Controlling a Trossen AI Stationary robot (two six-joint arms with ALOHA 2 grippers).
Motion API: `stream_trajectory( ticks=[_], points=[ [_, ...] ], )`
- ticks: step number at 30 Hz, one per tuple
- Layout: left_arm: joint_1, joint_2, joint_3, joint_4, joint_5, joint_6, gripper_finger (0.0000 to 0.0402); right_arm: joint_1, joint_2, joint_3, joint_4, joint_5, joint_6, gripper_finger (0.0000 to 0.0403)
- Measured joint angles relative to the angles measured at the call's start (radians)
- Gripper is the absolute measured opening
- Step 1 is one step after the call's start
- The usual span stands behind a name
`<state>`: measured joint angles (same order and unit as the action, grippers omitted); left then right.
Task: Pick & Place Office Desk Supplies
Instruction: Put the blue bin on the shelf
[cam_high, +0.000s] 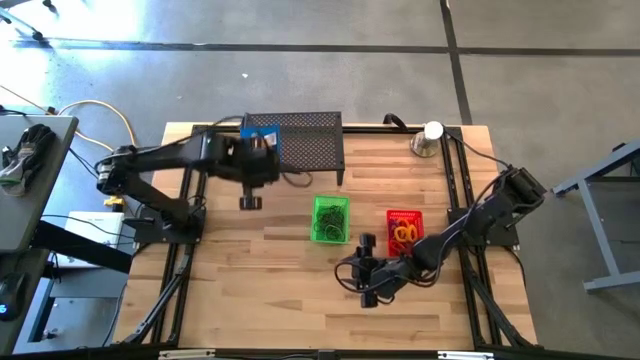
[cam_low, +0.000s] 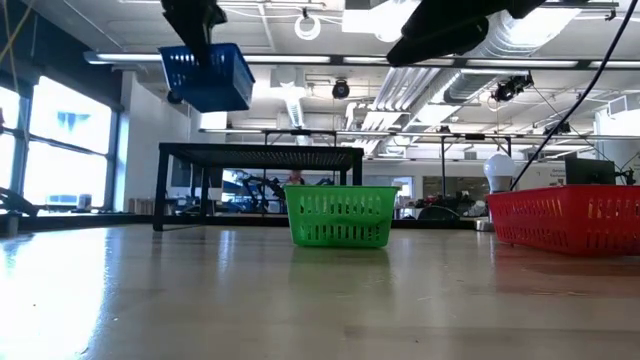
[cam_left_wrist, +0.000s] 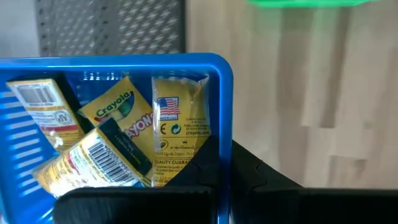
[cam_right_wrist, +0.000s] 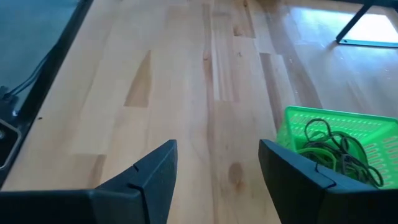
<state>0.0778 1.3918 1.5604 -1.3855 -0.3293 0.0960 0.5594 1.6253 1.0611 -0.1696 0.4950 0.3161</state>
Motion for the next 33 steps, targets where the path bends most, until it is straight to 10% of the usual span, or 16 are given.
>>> stream_trajectory(
  ticks=[12,33],
  points=[
    [0.294,0.005,-0.045,0.094,0.163,0.163,0.0001,-0.039,0.001,0.000,0.000,-0.004,0.000,0.0215],
    [0.319,0.005,-0.217,0.212,0.186,0.228,0.0001,-0.038,0.001,0.000,0.001,-0.005,-0.004,0.0215]
  ],
)
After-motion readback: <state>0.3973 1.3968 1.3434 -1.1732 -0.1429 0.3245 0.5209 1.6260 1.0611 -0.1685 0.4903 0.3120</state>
